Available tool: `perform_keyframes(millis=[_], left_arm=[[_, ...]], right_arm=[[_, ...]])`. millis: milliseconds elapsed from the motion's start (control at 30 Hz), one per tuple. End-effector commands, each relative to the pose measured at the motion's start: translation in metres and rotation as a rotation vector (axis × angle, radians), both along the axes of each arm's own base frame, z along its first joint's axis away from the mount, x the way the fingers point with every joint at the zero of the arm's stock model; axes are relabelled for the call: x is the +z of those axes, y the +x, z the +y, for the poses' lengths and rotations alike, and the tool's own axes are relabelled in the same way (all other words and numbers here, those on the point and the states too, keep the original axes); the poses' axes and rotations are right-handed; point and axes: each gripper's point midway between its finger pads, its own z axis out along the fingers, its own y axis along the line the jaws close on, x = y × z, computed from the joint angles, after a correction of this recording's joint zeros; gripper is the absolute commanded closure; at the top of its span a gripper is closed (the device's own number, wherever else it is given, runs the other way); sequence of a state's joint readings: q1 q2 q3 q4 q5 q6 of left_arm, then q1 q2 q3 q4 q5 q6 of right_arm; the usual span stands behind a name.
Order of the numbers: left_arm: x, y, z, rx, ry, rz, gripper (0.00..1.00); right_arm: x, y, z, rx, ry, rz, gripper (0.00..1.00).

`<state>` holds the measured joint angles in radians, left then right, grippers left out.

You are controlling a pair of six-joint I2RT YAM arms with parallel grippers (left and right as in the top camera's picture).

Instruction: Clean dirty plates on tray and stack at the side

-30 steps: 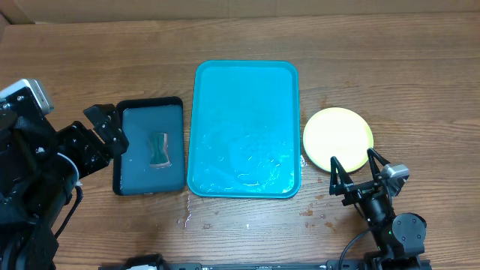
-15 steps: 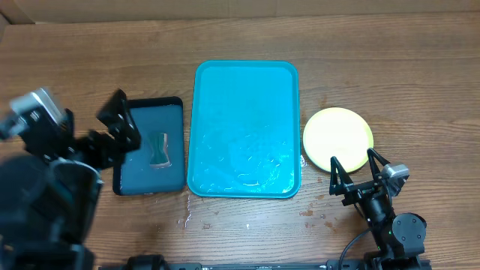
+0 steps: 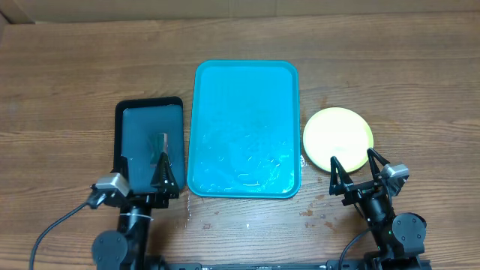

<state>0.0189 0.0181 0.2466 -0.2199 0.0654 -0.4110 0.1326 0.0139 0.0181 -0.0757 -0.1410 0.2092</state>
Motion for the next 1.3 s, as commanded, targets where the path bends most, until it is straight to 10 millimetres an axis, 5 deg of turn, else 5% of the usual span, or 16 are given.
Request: perform_keyframes(millis=[0,167,1267], left_arm=[[-0.030,0.009,-0.001,-0.006,0.042,0.020,0.00],[-0.080,0.019,-0.002,-0.008,-0.016,0.093,0.00],[-0.078,0.019,0.000,0.004,-0.016,0.083,0.00]], right_arm=[[-0.002,0.001,-0.002,-0.010,-0.001,-0.002,0.00],[-0.002,0.001,-0.002,-0.010,-0.001,-0.002,0.00],[-0.002,0.001,-0.002,-0.010,-0.001,-0.002,0.00]])
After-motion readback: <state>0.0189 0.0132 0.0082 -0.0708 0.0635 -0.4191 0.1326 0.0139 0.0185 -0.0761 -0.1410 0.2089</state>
